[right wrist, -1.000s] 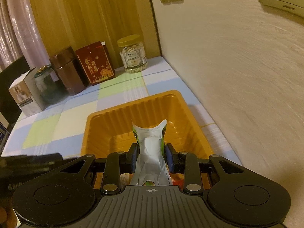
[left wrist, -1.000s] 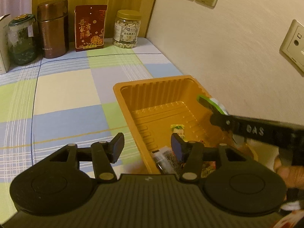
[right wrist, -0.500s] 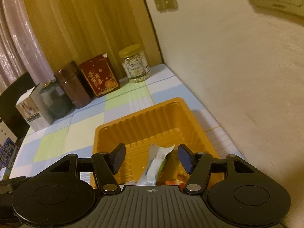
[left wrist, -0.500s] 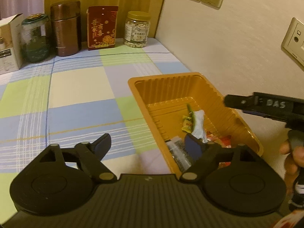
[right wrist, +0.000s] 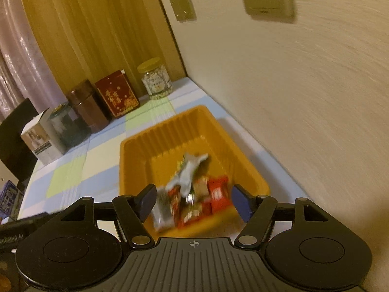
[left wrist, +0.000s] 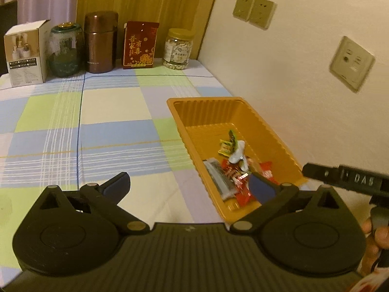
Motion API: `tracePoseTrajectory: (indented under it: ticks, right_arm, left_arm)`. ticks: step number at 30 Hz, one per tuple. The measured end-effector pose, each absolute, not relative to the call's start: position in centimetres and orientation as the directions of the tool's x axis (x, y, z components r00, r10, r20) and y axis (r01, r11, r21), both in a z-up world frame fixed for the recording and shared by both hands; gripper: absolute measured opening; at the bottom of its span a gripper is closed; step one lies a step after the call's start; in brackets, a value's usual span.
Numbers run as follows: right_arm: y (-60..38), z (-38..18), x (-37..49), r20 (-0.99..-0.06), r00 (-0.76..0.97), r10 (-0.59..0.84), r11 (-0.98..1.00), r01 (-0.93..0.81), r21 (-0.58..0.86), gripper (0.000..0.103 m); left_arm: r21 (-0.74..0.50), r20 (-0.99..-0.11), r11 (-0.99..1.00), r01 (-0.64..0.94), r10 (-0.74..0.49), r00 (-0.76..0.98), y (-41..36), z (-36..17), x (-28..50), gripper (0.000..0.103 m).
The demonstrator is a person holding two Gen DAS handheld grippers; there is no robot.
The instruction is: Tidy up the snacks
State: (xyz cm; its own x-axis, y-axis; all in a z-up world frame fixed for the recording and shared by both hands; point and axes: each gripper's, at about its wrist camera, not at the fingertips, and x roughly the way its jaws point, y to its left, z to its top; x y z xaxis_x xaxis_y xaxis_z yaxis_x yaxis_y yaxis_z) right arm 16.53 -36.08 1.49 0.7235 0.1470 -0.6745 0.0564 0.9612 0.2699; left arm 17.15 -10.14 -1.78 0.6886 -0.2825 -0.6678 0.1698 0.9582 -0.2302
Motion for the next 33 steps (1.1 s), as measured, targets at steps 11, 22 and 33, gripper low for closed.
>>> tracePoseTrajectory:
  ticks: [11,22,33]
  right_arm:
    - [-34.9,3.7,8.8,-0.687,0.715,0.125,0.971,0.053,0.233,0.069]
    - [-31.8,5.3,4.7,-0.683,0.725,0.087,0.993,-0.006,0.120,0.069]
    - [-30.1,6.7,2.1,-0.686,0.722,0.090,0.995,-0.036,0.092,0.069]
  left_arm:
    - [-0.188,-0.686,0.973,0.137,-0.230,0.690,-10.2,-0.2,9.8,0.103]
    - [-0.157,-0.686,0.981,0.111,-0.189,0.702,-8.8,1.6,4.8,0.103]
    - [-0.165,-0.689,0.985,0.059,-0.158,0.707,-7.9,2.6,2.1,0.103]
